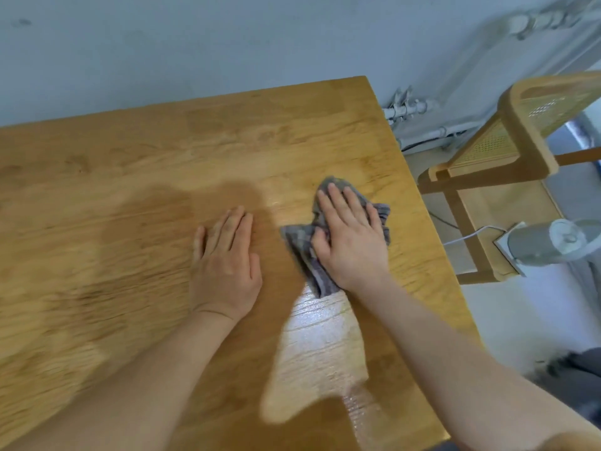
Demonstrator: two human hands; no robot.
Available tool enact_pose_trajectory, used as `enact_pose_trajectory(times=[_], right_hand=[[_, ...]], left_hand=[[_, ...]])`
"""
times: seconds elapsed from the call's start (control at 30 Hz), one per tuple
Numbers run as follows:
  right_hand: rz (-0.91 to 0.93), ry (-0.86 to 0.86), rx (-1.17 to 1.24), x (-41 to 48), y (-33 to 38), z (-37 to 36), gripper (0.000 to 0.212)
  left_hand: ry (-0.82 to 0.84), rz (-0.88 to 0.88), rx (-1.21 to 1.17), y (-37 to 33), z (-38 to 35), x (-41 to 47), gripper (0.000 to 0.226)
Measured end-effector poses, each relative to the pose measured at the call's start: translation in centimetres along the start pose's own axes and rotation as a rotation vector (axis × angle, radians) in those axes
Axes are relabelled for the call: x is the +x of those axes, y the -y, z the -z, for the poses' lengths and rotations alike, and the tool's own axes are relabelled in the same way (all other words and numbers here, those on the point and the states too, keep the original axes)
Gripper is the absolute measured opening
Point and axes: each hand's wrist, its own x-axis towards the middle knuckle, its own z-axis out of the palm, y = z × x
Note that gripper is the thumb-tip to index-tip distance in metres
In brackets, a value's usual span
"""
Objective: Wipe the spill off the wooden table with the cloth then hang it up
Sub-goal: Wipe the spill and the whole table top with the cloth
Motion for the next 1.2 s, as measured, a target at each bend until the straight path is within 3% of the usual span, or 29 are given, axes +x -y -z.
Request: enact_pose_trajectory(times=[0.1,0.27,0.33,0.5,0.73,0.8,0.87,0.97,1.07,1.13,1.2], right_hand=[[-0.334,-0.01,-0.018,-0.6,-5.2,1.5,0.066],[-0.647,-0.072,0.075,3.9,-3.6,1.3,0.066],[-0.584,-0.053,0.056,5.3,-3.2,1.2,0.065],[-0.233,0.035,-0.003,7.3,-2.2,1.1,0.061],[0.217,0.163,0.084,6.7,8.4,-0.8,0.057],[0.301,0.181,0.079,7.1,6.4,-0.1,0.058],[0.254,0.122,0.045,8.0,1.7,0.6,0.06],[-0.112,0.034,0.019,9.5,-4.5,1.8,0.062],[-0.334,0.004,0.031,11.0,-3.1,1.3,0.061],[-0.231,0.014,0.05,11.9,0.3,0.9,0.061],[0.041,0.061,0.079,11.5,4.0,0.3,0.06]], left_hand=[[0.011,-0.005,0.007,0.1,-0.1,0.0,0.06],[0.008,-0.003,-0.009,0.2,-0.4,0.3,0.059],[0.012,-0.004,-0.006,0.1,-0.4,0.3,0.059],[0.042,-0.008,0.027,0.0,-0.4,0.1,0.061],[-0.005,0.04,0.022,-0.2,-0.1,0.0,0.052],[-0.009,0.038,0.017,-0.3,0.2,0.3,0.052],[-0.002,0.032,0.017,-0.4,0.3,0.4,0.054],[0.005,0.029,0.014,-0.4,0.3,0.3,0.056],[0.005,0.039,0.01,-0.6,0.3,0.3,0.055],[0.004,0.042,0.004,-0.6,0.3,0.4,0.054],[0.003,0.048,0.007,-0.6,0.2,0.3,0.054]])
